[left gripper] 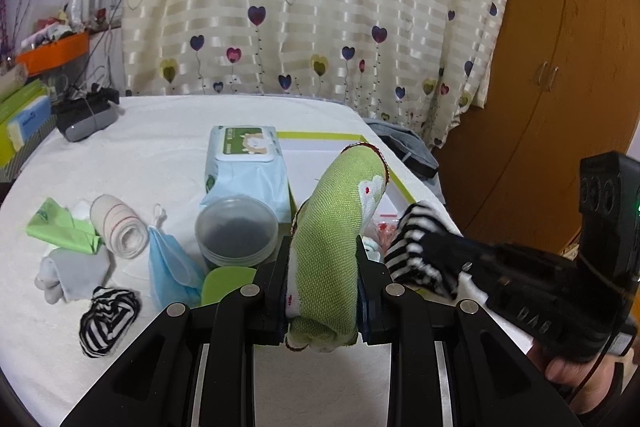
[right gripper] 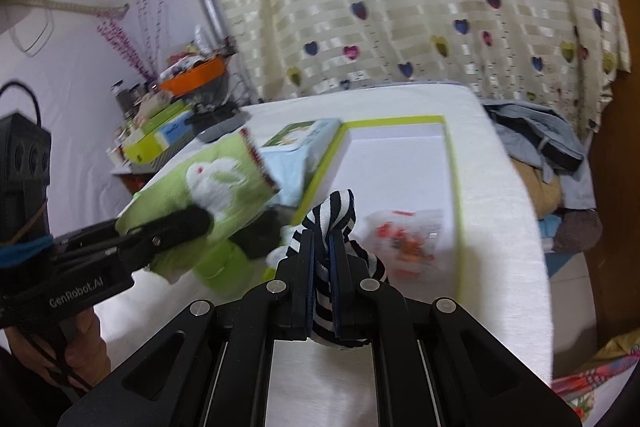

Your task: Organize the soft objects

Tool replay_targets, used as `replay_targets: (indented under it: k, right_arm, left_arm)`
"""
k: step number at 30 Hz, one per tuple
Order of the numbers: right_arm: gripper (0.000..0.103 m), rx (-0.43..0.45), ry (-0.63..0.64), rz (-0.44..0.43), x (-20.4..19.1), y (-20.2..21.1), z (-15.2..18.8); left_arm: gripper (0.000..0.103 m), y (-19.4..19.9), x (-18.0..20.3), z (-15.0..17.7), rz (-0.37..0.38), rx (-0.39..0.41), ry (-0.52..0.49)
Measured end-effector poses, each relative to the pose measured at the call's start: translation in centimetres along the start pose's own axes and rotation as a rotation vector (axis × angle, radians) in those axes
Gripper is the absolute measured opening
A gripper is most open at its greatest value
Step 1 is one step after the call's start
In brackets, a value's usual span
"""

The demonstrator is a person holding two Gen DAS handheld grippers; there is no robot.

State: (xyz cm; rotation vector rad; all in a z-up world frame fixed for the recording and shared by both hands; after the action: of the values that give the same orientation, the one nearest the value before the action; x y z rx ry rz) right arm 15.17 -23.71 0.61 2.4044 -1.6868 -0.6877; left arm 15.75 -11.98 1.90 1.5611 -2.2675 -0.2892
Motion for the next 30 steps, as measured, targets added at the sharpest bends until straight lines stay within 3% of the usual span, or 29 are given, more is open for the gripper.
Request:
replay_targets:
  k: [3, 9, 15, 21, 30]
  right_arm:
    - [0.007, -0.027, 0.013, -0.012, -0.5, -1.2, 0.8]
    - [0.007, -0.072, 0.043, 0.044, 0.5, -3.8, 2.0]
    - [0.007, -0.057, 0.077, 0.113, 2.7, -5.8, 0.9]
    - [0.007, -0.052, 0.063, 0.129, 4.3, -7.5, -0.3]
    - [0.008, -0.054, 0.005, 0.089, 4.6, -5.6, -0.3]
  left_arm:
    - [0.024, 0.1, -0.2, -0.1, 0.0, 0.002, 0.002]
    - [0.024, -0.2, -0.3, 0.3, 0.0, -0.011, 0.005]
    - [0.024, -1.2, -0.1, 0.4, 0.002, -0.028, 0.005]
    - [0.024, -2.4, 0.3, 0.7, 0.003, -0.048, 0.0]
    - [0.024, -4.8, 1.3, 1.2, 0.008, -0.086, 0.011]
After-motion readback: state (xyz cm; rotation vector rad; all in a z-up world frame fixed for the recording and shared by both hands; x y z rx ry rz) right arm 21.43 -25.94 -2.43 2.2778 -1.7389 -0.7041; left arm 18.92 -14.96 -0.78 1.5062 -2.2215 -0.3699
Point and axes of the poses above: each gripper's, at about its wrist camera, not at the fingertips, and y roughly against the way its jaws point, x to its right, z to its underside, the point moved 6 cm from there along -y, roughly the way its jaws point, and after that the axes turned 15 degrees about x, right-handed, at the moved point
